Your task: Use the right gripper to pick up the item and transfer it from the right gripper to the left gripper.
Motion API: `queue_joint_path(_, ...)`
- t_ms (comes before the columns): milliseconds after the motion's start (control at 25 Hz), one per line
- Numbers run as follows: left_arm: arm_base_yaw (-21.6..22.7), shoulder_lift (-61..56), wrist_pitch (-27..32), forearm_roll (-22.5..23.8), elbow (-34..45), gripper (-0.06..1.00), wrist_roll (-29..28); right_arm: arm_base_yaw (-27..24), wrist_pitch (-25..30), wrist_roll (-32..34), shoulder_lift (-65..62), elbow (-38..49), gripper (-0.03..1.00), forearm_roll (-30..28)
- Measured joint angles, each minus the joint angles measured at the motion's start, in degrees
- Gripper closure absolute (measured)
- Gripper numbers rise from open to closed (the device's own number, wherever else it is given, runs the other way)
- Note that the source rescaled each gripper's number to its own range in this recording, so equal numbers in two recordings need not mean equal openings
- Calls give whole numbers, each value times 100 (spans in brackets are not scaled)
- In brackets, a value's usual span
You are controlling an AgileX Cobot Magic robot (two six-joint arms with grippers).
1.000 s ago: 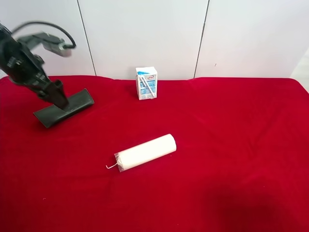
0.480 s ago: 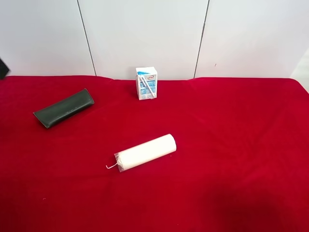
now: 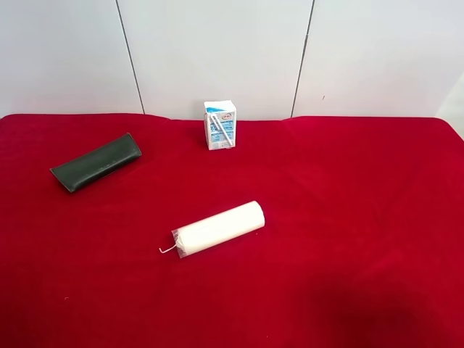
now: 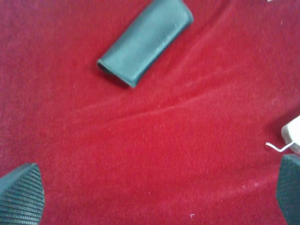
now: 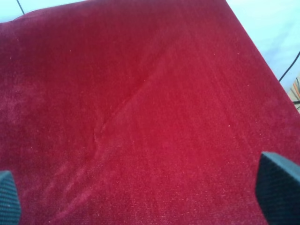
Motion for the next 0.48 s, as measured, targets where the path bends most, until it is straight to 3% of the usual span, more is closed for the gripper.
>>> queue_joint_path(200,0,-794,-105,-12,956,-6,-4,0,0,0,0,0,-3,0)
queue_joint_path(480,0,-1149,-124,-135,1678,-6,-4,0,0,0,0,0,-3,0)
